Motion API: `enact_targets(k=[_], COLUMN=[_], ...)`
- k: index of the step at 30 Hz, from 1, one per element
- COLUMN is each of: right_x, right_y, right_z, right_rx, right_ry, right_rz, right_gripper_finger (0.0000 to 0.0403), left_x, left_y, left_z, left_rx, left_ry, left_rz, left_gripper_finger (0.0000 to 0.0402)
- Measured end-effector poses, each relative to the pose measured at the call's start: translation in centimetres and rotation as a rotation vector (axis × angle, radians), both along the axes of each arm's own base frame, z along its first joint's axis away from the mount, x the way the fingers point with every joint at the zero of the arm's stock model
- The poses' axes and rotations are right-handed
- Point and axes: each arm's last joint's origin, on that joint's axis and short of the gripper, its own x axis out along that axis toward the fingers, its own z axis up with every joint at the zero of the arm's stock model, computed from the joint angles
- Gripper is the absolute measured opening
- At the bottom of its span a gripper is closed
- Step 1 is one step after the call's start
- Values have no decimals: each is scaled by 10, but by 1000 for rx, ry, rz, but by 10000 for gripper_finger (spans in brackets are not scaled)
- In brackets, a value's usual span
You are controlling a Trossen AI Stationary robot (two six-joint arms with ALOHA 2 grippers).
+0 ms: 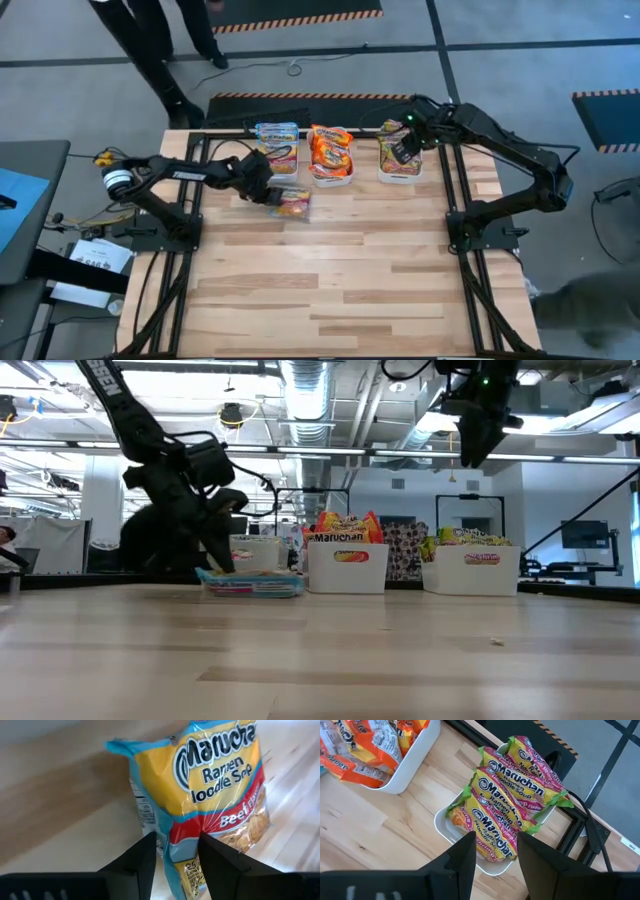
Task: Sort Maruchan noodles
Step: Put the blue noodle pack into the left white bin
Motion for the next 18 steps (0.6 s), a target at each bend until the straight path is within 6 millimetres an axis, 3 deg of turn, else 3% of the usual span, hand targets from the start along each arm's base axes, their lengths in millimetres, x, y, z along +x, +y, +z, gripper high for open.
enact_targets(k=[5, 12, 18], right_x=[3, 4, 4], right_y=[4, 6, 6], right_z=[0, 0, 0], right_rx=[0, 0, 0], right_ry=[0, 1, 1], right_rz=[23, 33, 32], right_gripper_finger=[166, 166, 166], left_x=[7, 11, 11], left_y=[3, 2, 0], left_z=[-10, -9, -4], left_rx=[-34, -55, -74], left_ry=[-38, -86, -121], left_rz=[-26, -42, -78], left_gripper_finger=[107, 11, 1])
